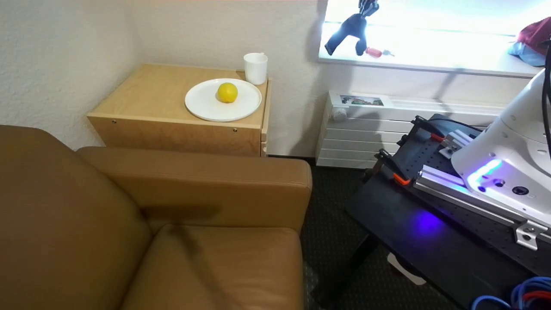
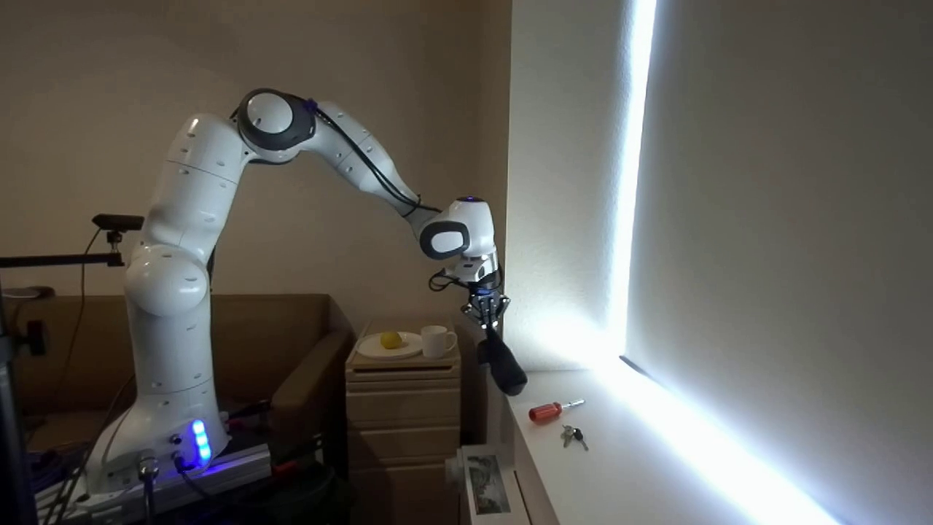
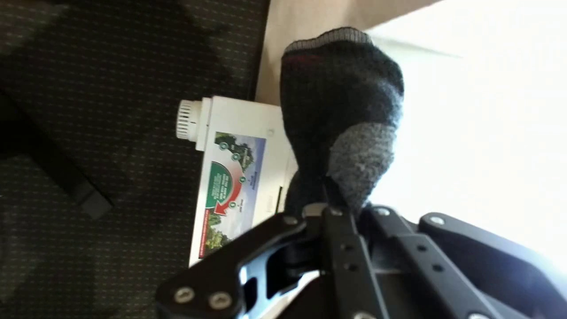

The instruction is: Pick the sock on the chair's shoulder and put it on the windowsill

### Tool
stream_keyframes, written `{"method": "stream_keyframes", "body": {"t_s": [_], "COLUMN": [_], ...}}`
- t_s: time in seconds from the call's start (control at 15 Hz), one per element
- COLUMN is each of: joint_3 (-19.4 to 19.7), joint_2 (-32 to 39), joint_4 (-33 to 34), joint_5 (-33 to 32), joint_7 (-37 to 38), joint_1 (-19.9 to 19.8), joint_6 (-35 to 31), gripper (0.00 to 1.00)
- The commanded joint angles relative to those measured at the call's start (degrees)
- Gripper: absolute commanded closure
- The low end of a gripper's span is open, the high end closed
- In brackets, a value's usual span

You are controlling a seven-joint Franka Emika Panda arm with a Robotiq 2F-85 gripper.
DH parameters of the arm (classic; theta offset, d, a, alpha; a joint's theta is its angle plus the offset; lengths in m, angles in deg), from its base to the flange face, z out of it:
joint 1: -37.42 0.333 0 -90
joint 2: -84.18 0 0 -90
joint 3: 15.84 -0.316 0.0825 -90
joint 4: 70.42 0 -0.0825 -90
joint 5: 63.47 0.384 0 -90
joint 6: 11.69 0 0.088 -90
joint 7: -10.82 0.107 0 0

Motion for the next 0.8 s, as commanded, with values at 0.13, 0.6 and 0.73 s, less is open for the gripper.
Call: {"method": "stream_keyframes", "body": {"t_s": [0.13, 0.6, 0.73], "joint_3": [1.39, -0.17, 0.54], "joint_2": [16.93, 30.5, 33.09], "joint_4": [21.19, 38.84, 41.91], "joint_5": [5.89, 7.84, 6.89], "joint_7": [11.71, 37.08, 45.2], "joint_1": [-4.57, -5.83, -5.41], "joint_6": [4.9, 8.71, 9.51], "gripper": [0.99, 0.99, 0.7]}}
